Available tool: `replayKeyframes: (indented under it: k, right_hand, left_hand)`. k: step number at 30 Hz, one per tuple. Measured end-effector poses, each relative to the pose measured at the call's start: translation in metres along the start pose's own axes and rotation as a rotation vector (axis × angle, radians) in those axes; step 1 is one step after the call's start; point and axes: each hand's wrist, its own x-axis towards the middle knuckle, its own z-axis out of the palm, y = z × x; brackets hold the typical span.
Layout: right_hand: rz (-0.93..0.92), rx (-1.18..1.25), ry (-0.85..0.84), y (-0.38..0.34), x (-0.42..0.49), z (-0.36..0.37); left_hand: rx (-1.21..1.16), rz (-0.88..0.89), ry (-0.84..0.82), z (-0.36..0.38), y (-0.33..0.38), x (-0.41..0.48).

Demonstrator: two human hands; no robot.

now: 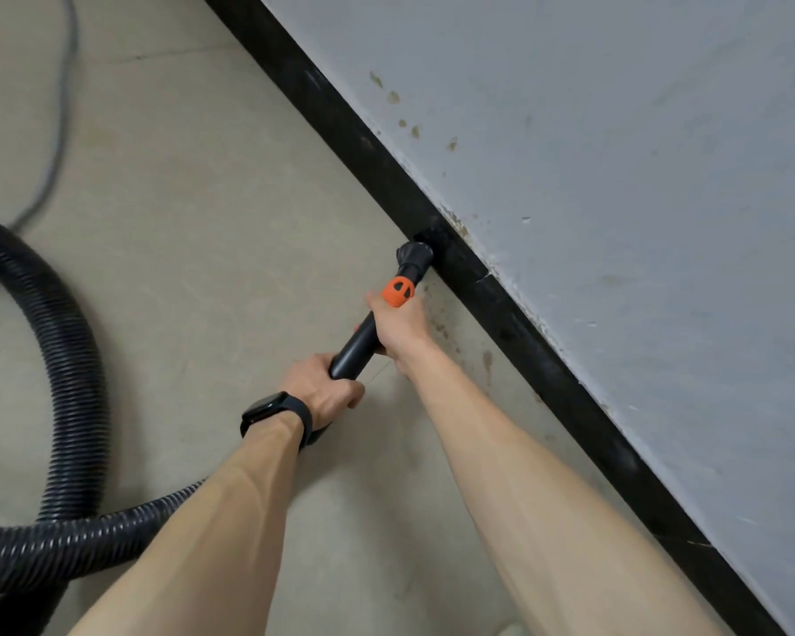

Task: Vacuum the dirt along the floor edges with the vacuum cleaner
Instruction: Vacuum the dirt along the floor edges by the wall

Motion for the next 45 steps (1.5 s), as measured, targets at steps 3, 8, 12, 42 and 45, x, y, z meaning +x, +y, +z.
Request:
replayKeyframes:
  k: [3, 8, 12, 42, 45]
  right_hand:
    - [-0.003, 0.091, -0.06, -0.011, -0.001, 0.002]
    - [0.04, 0.303, -0.179, -0.027, -0.011, 0.013]
    - [0.116, 0.501, -0.218, -0.012, -0.029, 0.027]
    - [0.298, 0.914, -0.122, 0.054, -0.109, 0.039]
    - [0.276, 0.94, -0.137, 0.053, -0.092, 0.031]
  left_hand:
    - [0.029, -0.006, 0.026, -0.01, 0.001, -0.001]
    - [0.114, 0.009, 0.093, -0.033, -0.009, -0.009]
    - [0.266, 0.014, 0.132, -0.055, -0.031, -0.03]
    - [0.784, -0.084, 0.13, -0.055, -0.021, -0.126]
    - [0.818, -0.057, 0.125, -0.047, -0.016, -0.111]
